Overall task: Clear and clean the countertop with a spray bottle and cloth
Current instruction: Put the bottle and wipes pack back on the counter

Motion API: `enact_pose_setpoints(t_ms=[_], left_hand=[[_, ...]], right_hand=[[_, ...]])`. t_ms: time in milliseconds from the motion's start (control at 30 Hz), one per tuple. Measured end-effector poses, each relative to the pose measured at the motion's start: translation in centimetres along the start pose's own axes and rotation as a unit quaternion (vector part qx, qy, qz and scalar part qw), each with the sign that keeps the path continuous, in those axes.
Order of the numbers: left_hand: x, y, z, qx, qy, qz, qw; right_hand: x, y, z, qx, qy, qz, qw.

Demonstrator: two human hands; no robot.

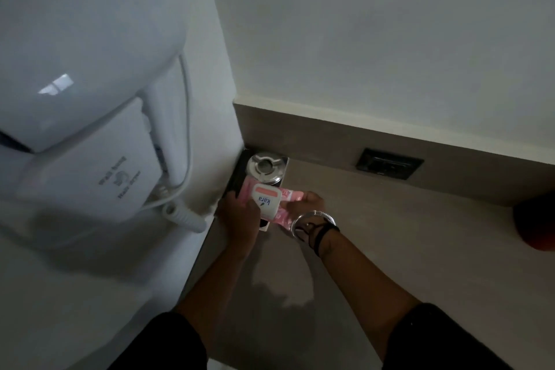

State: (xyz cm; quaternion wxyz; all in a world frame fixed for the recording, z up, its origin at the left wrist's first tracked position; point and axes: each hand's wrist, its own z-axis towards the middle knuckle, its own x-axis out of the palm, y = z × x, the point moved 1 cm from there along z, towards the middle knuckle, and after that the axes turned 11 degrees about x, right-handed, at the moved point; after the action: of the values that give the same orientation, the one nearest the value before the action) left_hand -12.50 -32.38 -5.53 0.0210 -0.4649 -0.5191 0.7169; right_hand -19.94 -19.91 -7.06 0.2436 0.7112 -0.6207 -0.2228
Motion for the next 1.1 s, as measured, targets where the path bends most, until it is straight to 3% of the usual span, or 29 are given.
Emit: enact_pose_setpoints(t_ms=[100,233,367,500,600,800,1000,1100], left_hand=[[2.2,-2.2,-2.5,0.019,-0.030,0.009,0.999],[7.0,-6.3,-6.2,-0.057,-0.034,-0.041,0.997],[13.3,-10.3,-8.9,-0.150,0.135,-0.247,0.948],[19.1,-14.6,-11.7,-0.119,0.266,-0.256,0.922],[23.3,-16.8,-13.2,-0.115,0.297,-0.253,0.914],[28.4,-18.5,-15.9,-0.077,0.300,-0.182,0.933],[29.7,-19.3,-16.7,0.030,0.309,-0.118,0.943],[29.4,-19.1,-16.4,0.045,0.297,-0.113,0.947]], right_hand=[[-4.2,-0.4,-1.7,0.040,0.040,0.118,0.991],[-11.5,-0.7,-3.9,0.033,0.052,0.254,0.965],[-18.2,-0.8,-4.9,0.003,-0.016,0.333,0.943],[-24.8,-2.1,-2.9,0.009,-0.097,0.368,0.925],[-28.8,-3.7,-1.1,0.032,-0.160,0.323,0.932],[-34.6,-5.2,0.1,0.095,-0.259,0.108,0.955],[-36.5,-4.7,-0.2,0.092,-0.253,0.026,0.963],[-36.8,-4.7,-0.2,0.091,-0.249,-0.007,0.964]])
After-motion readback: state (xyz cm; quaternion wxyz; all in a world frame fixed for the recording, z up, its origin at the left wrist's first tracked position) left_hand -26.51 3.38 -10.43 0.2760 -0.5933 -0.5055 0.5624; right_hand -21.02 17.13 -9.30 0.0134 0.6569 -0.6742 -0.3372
